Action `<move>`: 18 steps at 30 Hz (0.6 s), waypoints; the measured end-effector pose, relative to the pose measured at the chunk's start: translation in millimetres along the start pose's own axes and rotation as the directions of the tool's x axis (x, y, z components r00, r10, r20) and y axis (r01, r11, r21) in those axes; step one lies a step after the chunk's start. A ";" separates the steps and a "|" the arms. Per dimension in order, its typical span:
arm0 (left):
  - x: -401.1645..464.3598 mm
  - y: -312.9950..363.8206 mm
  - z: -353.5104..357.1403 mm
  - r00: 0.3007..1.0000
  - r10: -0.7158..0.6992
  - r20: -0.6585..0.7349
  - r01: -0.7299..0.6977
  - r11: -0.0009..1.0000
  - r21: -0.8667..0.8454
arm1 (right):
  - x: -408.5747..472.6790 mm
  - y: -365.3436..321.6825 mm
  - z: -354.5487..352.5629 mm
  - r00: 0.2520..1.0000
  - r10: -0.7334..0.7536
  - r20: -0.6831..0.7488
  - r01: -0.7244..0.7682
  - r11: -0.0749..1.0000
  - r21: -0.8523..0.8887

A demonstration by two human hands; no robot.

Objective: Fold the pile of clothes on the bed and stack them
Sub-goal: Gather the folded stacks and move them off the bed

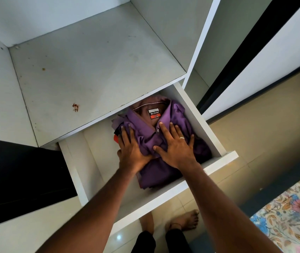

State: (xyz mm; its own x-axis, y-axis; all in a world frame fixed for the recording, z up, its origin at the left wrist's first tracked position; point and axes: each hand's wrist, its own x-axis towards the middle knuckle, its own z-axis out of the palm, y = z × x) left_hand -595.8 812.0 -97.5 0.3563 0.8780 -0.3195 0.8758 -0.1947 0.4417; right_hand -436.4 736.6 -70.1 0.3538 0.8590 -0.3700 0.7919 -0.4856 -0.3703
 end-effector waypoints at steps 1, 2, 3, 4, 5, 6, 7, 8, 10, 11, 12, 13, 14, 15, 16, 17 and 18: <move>0.4 2.1 -0.3 1.000 -0.011 0.016 0.011 1.000 0.020 | 1.1 0.5 0.8 1.000 0.003 0.022 -0.003 1.000 -0.001; 0.3 2.7 -0.9 0.999 -0.024 0.042 0.023 0.999 0.028 | 2.0 1.1 1.4 0.999 0.002 0.042 -0.002 1.000 -0.003; -0.1 1.1 -2.7 0.997 -0.032 0.067 0.030 0.999 0.027 | 1.9 1.0 1.4 0.998 0.000 0.055 0.001 1.000 -0.006; 0.7 -0.6 -4.7 0.996 -0.037 0.083 0.035 0.999 0.022 | 2.7 1.0 1.5 0.998 -0.003 0.060 0.004 1.000 -0.008; 1.2 -1.7 -6.2 0.995 -0.040 0.095 0.039 0.999 0.018 | 2.8 1.0 1.4 0.998 -0.003 0.064 0.003 1.000 -0.008; 0.8 -1.7 -7.9 0.993 -0.044 0.106 0.043 0.999 0.015 | 2.5 0.7 0.6 0.998 -0.001 0.068 0.001 1.000 -0.005; -0.4 -0.8 -9.7 0.992 -0.051 0.113 0.049 0.999 0.014 | 2.4 0.5 -0.4 0.997 -0.001 0.071 0.002 1.000 -0.006; -2.9 0.0 -11.0 0.992 -0.056 0.112 0.055 0.998 0.014 | 1.4 0.4 -1.0 0.998 -0.003 0.070 0.003 1.000 -0.012; -8.5 0.1 -12.7 0.996 -0.058 0.072 0.058 0.998 0.000 | 0.2 -0.3 -3.3 0.998 -0.011 0.054 0.013 0.999 -0.032; -13.6 -0.2 -12.7 0.997 -0.058 0.050 0.058 0.998 -0.010 | -1.9 -0.3 -4.7 0.999 -0.018 0.047 0.020 0.999 -0.040; -18.0 -0.2 -12.9 0.998 -0.054 0.033 0.055 0.998 -0.021 | -3.1 -0.6 -6.6 0.999 -0.027 0.041 0.029 0.999 -0.043; -24.6 -0.4 -12.4 0.998 -0.051 0.021 0.052 0.998 -0.036 | -6.0 -0.1 -8.3 0.999 -0.036 0.038 0.038 0.998 -0.045; -30.7 -0.1 -12.4 0.999 -0.051 0.014 0.052 0.997 -0.053 | -8.1 -0.5 -10.5 0.998 -0.045 0.037 0.046 0.998 -0.045; -37.2 0.4 -12.3 0.999 -0.051 0.008 0.052 0.996 -0.072 | -10.2 -0.8 -12.7 0.998 -0.053 0.044 0.055 0.997 -0.051; -46.0 1.0 -12.2 0.999 -0.052 0.002 0.052 0.995 -0.089 | -13.4 -1.7 -15.1 0.996 -0.064 0.058 0.068 0.996 -0.063; -53.8 2.5 -12.0 0.999 -0.047 -0.005 0.046 0.994 -0.098 | -15.6 -2.4 -17.4 0.995 -0.075 0.072 0.081 0.994 -0.075; -64.4 4.9 -12.1 0.999 -0.041 -0.004 0.040 0.994 -0.099 | -19.6 -2.8 -18.7 0.993 -0.085 0.085 0.092 0.992 -0.087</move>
State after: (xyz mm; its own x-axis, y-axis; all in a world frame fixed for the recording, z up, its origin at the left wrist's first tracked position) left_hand -618.4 759.7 -64.7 0.3190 0.8869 -0.3341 0.8527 -0.1147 0.5096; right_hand -436.2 724.2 -45.9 0.2417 0.8801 -0.4086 0.8614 -0.3885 -0.3272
